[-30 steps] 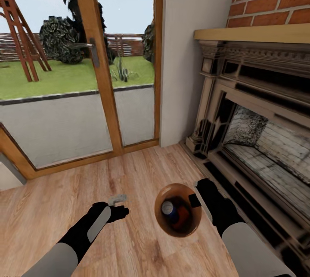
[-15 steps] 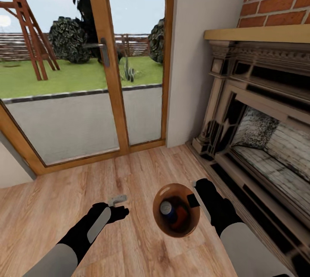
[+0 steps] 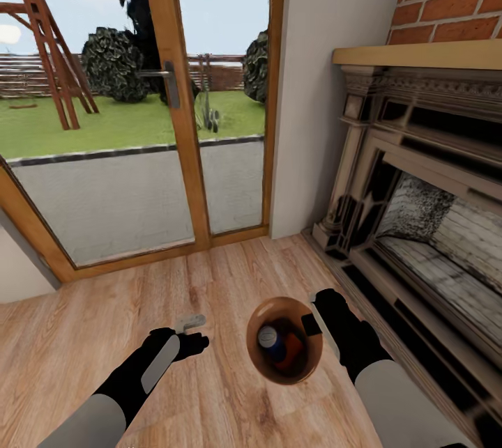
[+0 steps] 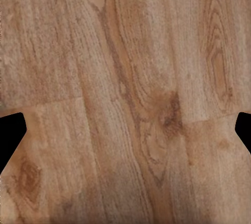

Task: Put the three can of soda from the living room inside the tash can in the kitchen.

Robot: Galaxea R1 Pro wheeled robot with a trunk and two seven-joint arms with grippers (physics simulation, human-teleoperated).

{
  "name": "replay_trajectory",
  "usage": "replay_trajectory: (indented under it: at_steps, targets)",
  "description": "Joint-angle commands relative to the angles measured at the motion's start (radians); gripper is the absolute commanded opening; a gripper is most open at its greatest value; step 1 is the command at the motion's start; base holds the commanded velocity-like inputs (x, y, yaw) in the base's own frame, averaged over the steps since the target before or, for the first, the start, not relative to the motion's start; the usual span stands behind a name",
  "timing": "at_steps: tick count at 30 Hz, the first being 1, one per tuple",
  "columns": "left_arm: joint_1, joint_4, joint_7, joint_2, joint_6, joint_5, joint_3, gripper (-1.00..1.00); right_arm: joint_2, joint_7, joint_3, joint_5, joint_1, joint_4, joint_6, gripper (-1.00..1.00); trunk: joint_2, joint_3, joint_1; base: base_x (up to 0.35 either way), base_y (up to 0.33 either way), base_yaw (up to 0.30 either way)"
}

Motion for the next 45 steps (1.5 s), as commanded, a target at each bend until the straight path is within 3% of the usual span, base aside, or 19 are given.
replay_trajectory:
  at_steps: [1, 30, 45]
  targets:
    - [0.000, 0.000, 0.000, 0.000, 0.000, 0.000, 0.000, 1.00, 0.001, 0.004, 0.000, -0.013, 0.000, 0.000, 0.000, -1.00, 0.000, 0.000, 0.000, 0.000, 0.000, 0.173]
    - [0.002, 0.001, 0.001, 0.000, -0.019, -0.002, 0.000, 1.00, 0.007, 0.003, -0.001, -0.013, 0.000, 0.000, 0.000, -1.00, 0.000, 0.000, 0.000, 0.056, 0.148, 0.243]
    - [0.002, 0.003, 0.000, -0.001, -0.027, -0.002, 0.000, 1.00, 0.007, 0.004, -0.002, -0.014, 0.000, 0.000, 0.000, -1.00, 0.000, -0.001, 0.000, 0.163, 0.191, 0.039]
